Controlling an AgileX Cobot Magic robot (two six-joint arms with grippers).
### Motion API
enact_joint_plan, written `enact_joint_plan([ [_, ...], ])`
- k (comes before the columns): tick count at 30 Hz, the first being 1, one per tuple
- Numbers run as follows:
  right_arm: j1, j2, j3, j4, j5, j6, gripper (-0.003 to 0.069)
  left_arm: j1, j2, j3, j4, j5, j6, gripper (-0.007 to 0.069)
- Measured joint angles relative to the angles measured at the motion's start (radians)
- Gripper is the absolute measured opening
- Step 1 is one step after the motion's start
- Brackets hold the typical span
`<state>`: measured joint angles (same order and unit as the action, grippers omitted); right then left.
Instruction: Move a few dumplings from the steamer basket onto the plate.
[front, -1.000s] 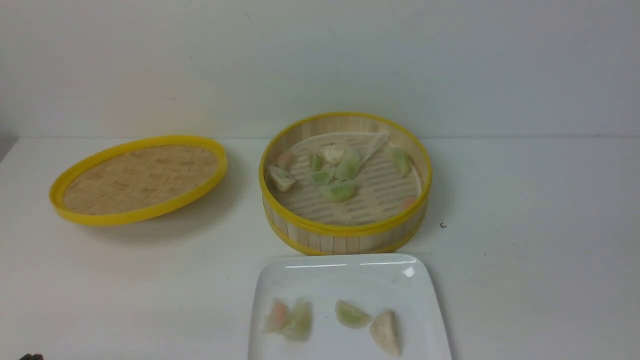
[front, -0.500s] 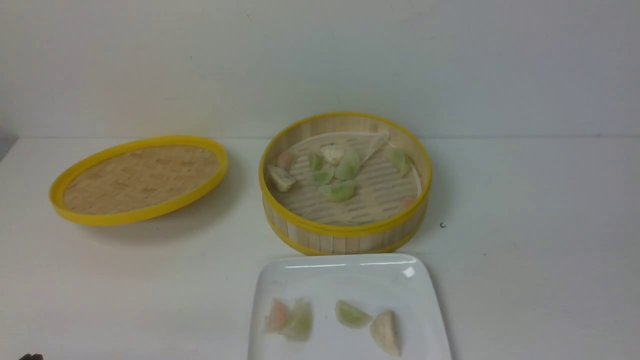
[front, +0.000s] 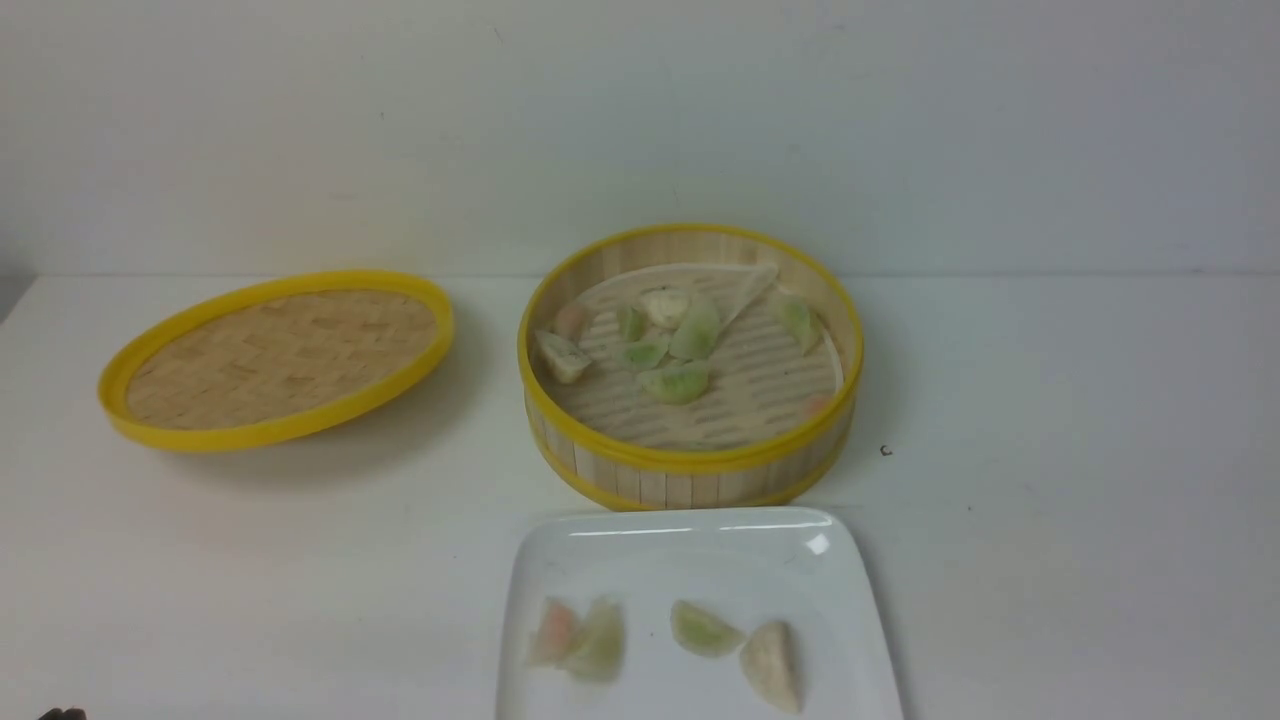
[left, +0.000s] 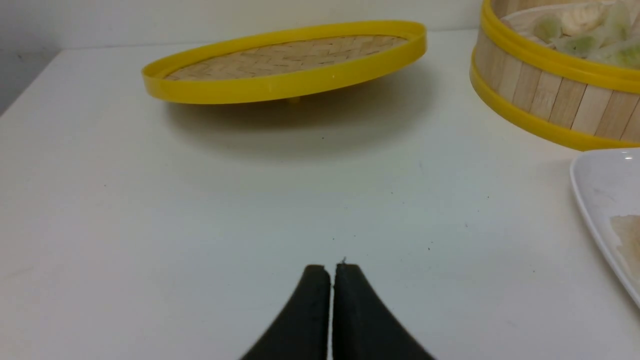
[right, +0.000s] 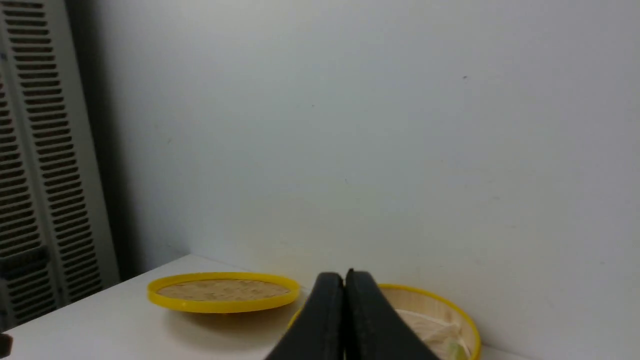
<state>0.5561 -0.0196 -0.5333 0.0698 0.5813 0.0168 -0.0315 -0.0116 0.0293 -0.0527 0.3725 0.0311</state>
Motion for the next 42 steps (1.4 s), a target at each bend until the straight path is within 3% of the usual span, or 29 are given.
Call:
enact_joint_plan([
  [4,-0.055,0.0,0.026,0.0,-0.031,-0.017,-0.0013,0.0,0.0,0.0,0.0,0.001,0.0,-0.0006],
  [9,-0.339,0.0,0.182,-0.013,-0.072,-0.023,-0.0013,0.0,0.0,0.0,0.0,0.001,0.0,-0.0006],
  [15,-0.59,0.001,0.461,-0.01,-0.132,-0.023,-0.0013,0.0,0.0,0.0,0.0,0.002,0.0,-0.0006],
  [19,-0.617,0.002,0.547,-0.007,-0.162,-0.023,-0.0013,0.001,0.0,0.0,0.0,0.002,0.0,-0.0006],
  [42,-0.617,0.002,0.55,-0.002,-0.18,-0.023,-0.0013,0.001,0.0,-0.001,0.0,0.004,0.0,-0.0006],
])
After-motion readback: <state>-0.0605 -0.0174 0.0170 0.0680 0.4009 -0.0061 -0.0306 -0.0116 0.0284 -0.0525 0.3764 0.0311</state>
